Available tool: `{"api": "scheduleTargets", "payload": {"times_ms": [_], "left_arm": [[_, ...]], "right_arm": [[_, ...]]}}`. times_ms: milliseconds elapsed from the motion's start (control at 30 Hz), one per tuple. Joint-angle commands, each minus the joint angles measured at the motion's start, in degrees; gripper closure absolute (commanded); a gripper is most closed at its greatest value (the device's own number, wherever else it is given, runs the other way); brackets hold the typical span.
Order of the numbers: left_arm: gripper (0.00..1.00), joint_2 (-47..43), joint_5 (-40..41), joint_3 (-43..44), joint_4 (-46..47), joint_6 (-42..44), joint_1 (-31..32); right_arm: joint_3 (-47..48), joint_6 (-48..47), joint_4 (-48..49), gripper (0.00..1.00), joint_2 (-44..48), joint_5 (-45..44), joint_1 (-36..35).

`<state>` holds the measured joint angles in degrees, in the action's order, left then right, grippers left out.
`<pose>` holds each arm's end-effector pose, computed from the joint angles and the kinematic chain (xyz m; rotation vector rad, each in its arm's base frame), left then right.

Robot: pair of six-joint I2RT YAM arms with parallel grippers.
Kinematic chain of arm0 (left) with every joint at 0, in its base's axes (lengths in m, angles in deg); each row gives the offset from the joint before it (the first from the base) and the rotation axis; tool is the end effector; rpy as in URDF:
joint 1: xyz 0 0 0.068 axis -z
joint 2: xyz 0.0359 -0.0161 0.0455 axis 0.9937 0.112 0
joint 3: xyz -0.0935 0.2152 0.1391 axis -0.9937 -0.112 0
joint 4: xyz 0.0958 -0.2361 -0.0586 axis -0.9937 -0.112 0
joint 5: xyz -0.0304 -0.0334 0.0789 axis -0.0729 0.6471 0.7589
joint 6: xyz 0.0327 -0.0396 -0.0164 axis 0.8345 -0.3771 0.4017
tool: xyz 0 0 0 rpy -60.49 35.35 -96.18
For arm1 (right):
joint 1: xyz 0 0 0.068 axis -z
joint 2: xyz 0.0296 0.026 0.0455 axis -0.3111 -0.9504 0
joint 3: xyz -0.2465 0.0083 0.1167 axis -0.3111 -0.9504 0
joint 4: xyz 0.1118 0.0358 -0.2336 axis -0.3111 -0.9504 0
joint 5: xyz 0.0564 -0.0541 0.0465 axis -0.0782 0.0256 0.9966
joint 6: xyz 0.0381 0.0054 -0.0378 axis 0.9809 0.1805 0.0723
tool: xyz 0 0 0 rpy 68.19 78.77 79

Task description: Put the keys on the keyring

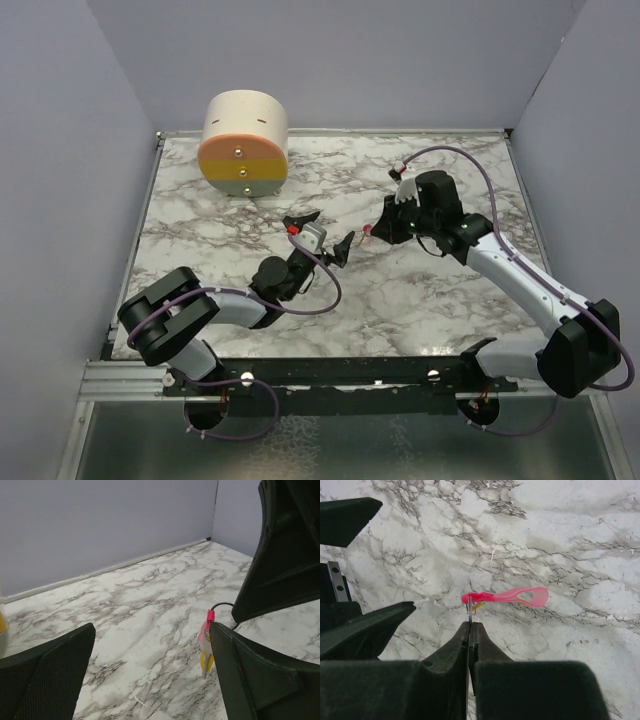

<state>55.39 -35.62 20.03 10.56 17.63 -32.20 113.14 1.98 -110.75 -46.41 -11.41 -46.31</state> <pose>0.1809 -0.2105 0.2169 0.3521 1.2796 -0.5675 0.2393 0.1401 0.2922 -0.4366 2.2849 0.7257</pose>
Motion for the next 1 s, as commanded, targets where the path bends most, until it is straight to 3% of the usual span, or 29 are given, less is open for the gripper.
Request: {"api": "scheduleTargets", "payload": {"times_ms": [0,367,600,967], "left_arm": [[0.01,0.09,-6.29,-0.39,-0.24,0.52,-0.13],[0.01,1.86,-10.3,1.41,-0.75,1.87,-0.2],[0.01,1.48,-17.39,3.9,-4.12,-0.88,-2.35],[0.02,3.81,-24.18,3.04,-4.68,3.92,-2.39]], "right_arm": [[3.37,-1.65,-2.54,0.99,-1.48,1.01,-0.28],[4.05,-3.23,-2.8,0.99,-1.93,2.33,-0.25],[2.61,-4.92,-2.74,0.99,-1.37,2.34,-0.29],[2.87,-4.48,-3.11,0.99,-0.5,3.06,-0.26]]}}
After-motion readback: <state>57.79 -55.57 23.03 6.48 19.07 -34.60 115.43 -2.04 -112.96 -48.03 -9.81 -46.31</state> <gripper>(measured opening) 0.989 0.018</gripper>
